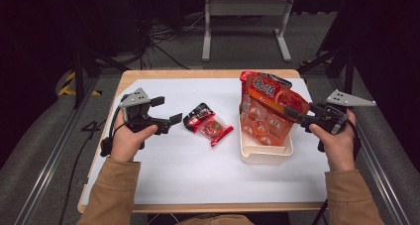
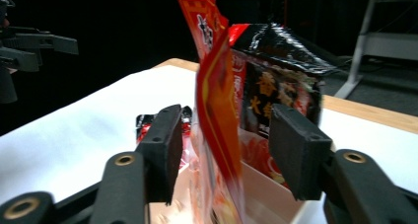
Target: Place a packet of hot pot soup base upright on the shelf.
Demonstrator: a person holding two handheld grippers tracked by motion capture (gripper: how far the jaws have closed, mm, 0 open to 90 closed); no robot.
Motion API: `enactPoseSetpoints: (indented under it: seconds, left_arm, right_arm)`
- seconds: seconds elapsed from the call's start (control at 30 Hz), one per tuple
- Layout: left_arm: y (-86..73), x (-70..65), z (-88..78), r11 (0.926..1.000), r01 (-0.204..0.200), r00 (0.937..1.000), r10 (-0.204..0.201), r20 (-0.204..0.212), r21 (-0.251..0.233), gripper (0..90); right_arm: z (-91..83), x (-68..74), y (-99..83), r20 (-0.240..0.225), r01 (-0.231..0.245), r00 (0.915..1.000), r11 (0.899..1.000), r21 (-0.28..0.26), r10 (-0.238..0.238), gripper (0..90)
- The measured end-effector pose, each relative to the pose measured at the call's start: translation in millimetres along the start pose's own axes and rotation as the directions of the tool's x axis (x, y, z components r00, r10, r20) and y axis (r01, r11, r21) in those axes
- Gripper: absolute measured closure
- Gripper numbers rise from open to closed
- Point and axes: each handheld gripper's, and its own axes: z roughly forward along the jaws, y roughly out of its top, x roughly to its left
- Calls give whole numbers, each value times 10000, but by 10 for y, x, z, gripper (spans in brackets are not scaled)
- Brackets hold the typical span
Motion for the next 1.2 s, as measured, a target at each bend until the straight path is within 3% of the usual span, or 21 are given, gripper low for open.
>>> enactPoseSetpoints:
  seconds: [0.23, 0.47, 0.63, 0.73, 0.93, 1.2]
  left_arm:
    - [11, 34, 94, 9997, -125, 9997, 130, -195, 222, 64]
    - [-27, 98, 198, 9986, 138, 9987, -113, -492, 508, 106]
    - [-47, 127, 233, 9984, 115, 9987, -87, -510, 555, 150]
    - [-62, 146, 256, 9982, 219, 9973, -179, -705, 554, 152]
    - [-118, 194, 302, 9970, 462, 9950, -405, -915, 620, 150]
    - [-199, 262, 387, 9952, 693, 9920, -614, -1101, 687, 152]
  right_arm:
    - [-219, 4, -45, 186, 201, 9996, 9997, -164, -198, 431]
    - [-396, -24, -77, 440, 409, 9982, 9991, -94, -404, 439]
    - [-449, -52, -107, 657, 605, 9960, 9981, 115, -611, 441]
    - [-488, -75, -132, 757, 535, 9956, 9985, 152, -545, 443]
    - [-529, -213, -252, 1450, 281, 9890, 9994, 189, -306, 424]
    - [-512, -327, -346, 1781, 165, 9838, 9997, 184, -195, 405]
